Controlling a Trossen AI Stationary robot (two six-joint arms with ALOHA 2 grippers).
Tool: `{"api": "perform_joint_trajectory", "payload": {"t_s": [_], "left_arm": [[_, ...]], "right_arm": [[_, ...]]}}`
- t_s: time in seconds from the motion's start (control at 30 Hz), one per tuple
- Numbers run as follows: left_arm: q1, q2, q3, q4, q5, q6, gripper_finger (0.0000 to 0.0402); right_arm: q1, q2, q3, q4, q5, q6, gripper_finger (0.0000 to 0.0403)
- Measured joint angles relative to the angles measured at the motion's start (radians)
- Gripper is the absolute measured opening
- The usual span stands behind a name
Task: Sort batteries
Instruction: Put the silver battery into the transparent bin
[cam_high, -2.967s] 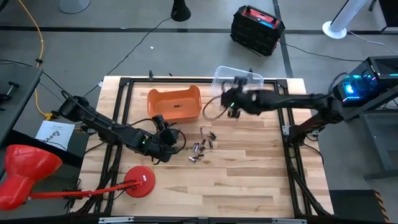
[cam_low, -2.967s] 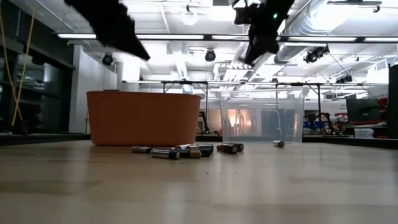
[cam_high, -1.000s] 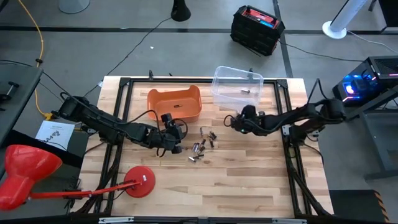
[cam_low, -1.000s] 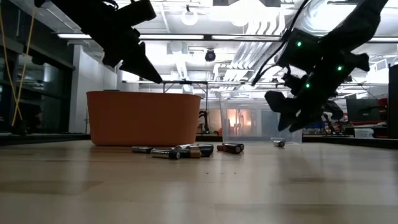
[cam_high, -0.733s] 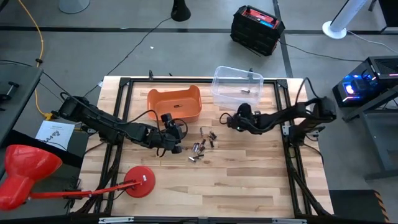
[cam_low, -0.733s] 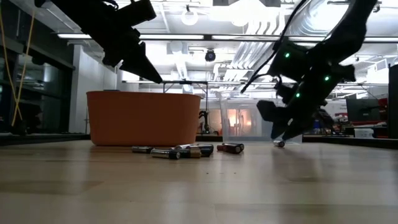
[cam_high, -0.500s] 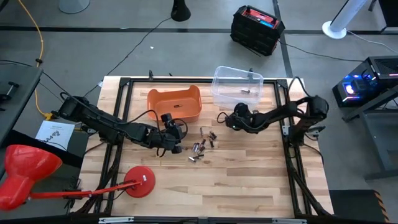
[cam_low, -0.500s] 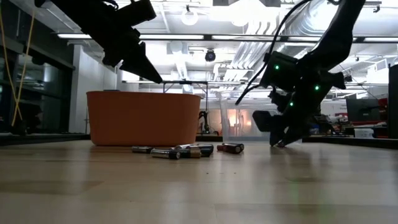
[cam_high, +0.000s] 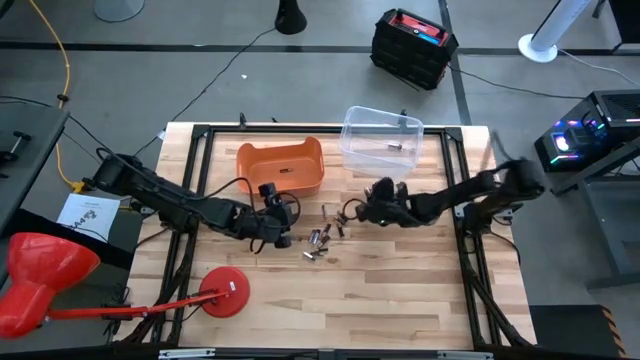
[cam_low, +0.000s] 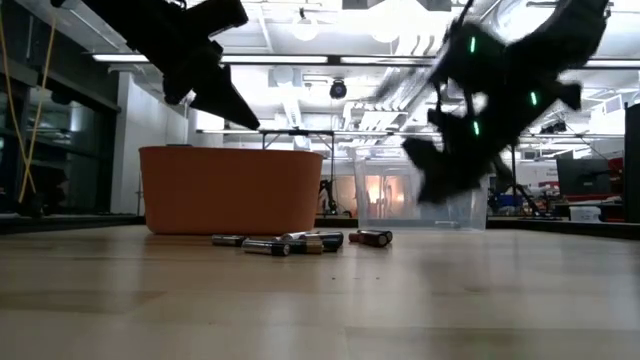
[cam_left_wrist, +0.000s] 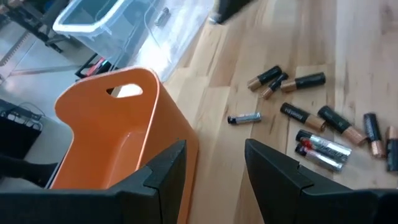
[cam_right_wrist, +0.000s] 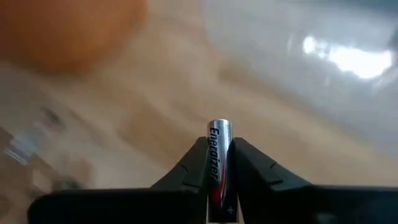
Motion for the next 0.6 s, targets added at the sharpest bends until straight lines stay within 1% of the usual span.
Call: {"api": "perform_joint_trajectory", "payload": {"t_s": [0.07, 0.17, 0.23, 0.3, 0.33, 0.4, 0.5, 0.6], "left_arm": [[-0.004, -0.004, 0.001, 0.007, -0.008, 0.000, 0.0159], [-0.004, -0.004, 0.001, 0.009, -0.019, 0.001, 0.0159], [-0.001, -0.004, 0.001, 0.013, -0.024, 0.001, 0.0159], [0.000, -0.004, 0.001, 0.013, -0.024, 0.000, 0.0159], [0.000, -0.004, 0.001, 0.013, -0.026, 0.000, 0.0159], [0.000, -0.004, 0.001, 0.013, -0.026, 0.000, 0.0159], [0.000, -0.004, 0.001, 0.013, -0.026, 0.000, 0.0159], [0.000, -0.004, 0.001, 0.013, -0.026, 0.000, 0.0159]], "right_arm": [[0.011, -0.073, 0.030, 0.001, 0.057, -0.101, 0.0045], [0.005, -0.179, 0.095, 0.011, 0.144, -0.294, 0.0035], [-0.021, -0.230, 0.134, 0.009, 0.203, -0.416, 0.0033], [-0.062, -0.266, 0.161, 0.003, 0.229, -0.513, 0.0037], [-0.088, -0.280, 0.173, -0.002, 0.226, -0.545, 0.0041], [-0.148, -0.294, 0.187, -0.019, 0.179, -0.586, 0.0051], [-0.249, -0.292, 0.182, -0.049, 0.057, -0.603, 0.0066], [-0.342, -0.284, 0.155, -0.047, -0.034, -0.603, 0.0086]]}}
